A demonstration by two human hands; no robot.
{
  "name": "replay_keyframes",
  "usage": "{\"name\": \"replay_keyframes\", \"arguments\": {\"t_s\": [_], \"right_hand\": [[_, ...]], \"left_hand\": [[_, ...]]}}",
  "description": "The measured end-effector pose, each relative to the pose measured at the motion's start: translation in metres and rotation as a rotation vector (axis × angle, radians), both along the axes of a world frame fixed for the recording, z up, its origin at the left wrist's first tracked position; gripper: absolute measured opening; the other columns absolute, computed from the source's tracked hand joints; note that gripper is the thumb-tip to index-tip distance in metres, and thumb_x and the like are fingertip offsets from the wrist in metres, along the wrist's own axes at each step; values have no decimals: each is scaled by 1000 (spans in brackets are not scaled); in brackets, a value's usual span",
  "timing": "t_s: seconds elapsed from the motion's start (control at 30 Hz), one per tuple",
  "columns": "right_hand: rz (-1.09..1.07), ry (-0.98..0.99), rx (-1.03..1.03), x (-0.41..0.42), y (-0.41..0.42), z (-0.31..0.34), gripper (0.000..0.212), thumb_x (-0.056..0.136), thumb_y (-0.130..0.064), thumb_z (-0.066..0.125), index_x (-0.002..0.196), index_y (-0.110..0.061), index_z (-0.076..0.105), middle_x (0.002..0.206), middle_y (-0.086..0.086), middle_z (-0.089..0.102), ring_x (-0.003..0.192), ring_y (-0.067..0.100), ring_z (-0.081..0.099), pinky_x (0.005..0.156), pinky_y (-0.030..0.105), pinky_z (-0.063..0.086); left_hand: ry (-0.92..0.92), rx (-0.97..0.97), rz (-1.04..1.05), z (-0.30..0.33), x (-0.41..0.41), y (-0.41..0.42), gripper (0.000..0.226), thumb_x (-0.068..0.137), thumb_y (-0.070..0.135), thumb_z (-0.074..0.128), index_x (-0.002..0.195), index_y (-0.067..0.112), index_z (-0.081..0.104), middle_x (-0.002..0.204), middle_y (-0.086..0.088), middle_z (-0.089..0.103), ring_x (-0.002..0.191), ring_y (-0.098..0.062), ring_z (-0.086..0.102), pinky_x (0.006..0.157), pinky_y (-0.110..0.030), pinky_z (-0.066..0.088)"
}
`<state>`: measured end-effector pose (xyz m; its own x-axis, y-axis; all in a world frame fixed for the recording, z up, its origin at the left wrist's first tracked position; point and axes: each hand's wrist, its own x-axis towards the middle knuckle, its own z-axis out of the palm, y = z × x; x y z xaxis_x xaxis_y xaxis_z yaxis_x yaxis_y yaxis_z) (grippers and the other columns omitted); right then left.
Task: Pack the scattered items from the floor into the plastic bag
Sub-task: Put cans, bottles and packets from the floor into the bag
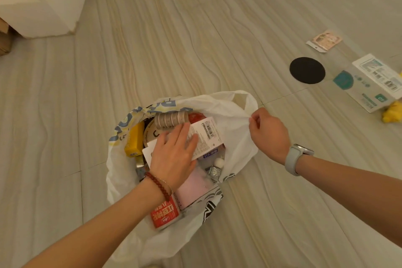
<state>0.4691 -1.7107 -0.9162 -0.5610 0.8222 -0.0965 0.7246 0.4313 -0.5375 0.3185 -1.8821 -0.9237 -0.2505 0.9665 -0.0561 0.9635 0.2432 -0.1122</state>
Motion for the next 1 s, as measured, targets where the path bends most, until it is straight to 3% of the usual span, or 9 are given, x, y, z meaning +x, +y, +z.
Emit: {"name": "replay_keyframes", "arguments": {"t_s": [0.13, 0.3, 0.43, 0.5, 0.6, 0.7, 0.8, 0.9, 1.0], "right_hand": [[-18, 34, 21, 10, -8, 12, 14, 86, -22, 49, 87, -9, 52, 73, 7, 64, 70, 31, 60, 65, 37, 48], [-56, 40, -11, 8, -6, 17, 13, 85, -22, 50, 88, -10, 52, 75, 4, 63, 73, 29, 60, 63, 30, 42], [76, 14, 69, -2, -4, 16, 28, 90, -26, 46, 116, -16, 46, 110, 5, 60, 87, 25, 61, 67, 31, 46], [212, -21, 166, -7, -4, 15, 43, 91, -25, 47, 133, -21, 37, 131, 9, 48, 108, 27, 55, 75, 37, 50], [606, -124, 530, -19, 1, 4, 65, 79, -3, 55, 138, -19, 32, 140, 15, 45, 123, 34, 48, 90, 47, 48], [739, -379, 521, -39, 2, -12, 70, 85, -6, 45, 145, -13, 11, 155, 9, 19, 142, 28, 20, 112, 50, 24], [665, -595, 338, -57, 2, -19, 63, 95, -21, 32, 145, -18, -7, 157, 1, -6, 145, 22, -8, 116, 51, -1], [649, -490, 297, -60, -1, -6, 55, 97, -24, 30, 146, -17, 5, 157, 3, 2, 145, 22, -4, 116, 51, -2], [549, -228, 276, -34, 3, 17, 47, 95, -20, 35, 141, -16, 28, 154, 7, 21, 144, 23, 10, 117, 46, 3]], "left_hand": [[111, -14, -41, -13, -3, 27, 54, 53, 33, 80, 101, 13, 66, 111, -16, 66, 98, -30, 64, 76, -37, 53], [163, 46, -36, -14, -12, 48, 49, 53, 48, 77, 90, 17, 68, 84, -3, 66, 77, -22, 63, 68, -30, 50], [104, 142, 0, -19, -3, 13, 36, 68, 32, 73, 99, 16, 65, 108, -8, 67, 103, -27, 62, 84, -41, 49], [97, 128, -2, -27, -6, -5, 46, 69, 20, 73, 113, 16, 59, 122, -11, 61, 115, -30, 56, 95, -47, 42], [86, 76, -22, -29, -17, -10, 66, 62, 5, 75, 122, 17, 51, 127, -13, 58, 119, -31, 53, 99, -48, 41], [57, 12, -12, -20, -25, 1, 69, 53, 2, 79, 116, 18, 59, 121, -12, 62, 114, -31, 58, 92, -50, 46], [20, -36, -24, -13, -31, 10, 56, 58, 16, 80, 111, 20, 62, 117, -11, 65, 111, -30, 60, 90, -50, 47], [-39, 63, -43, 2, -31, 14, 31, 78, 33, 53, 104, 21, 64, 111, -8, 67, 105, -28, 63, 88, -48, 48], [-108, 187, -119, 25, -25, 35, 38, 79, 33, 38, 103, 20, 64, 112, -7, 66, 102, -26, 63, 87, -43, 48]]}}
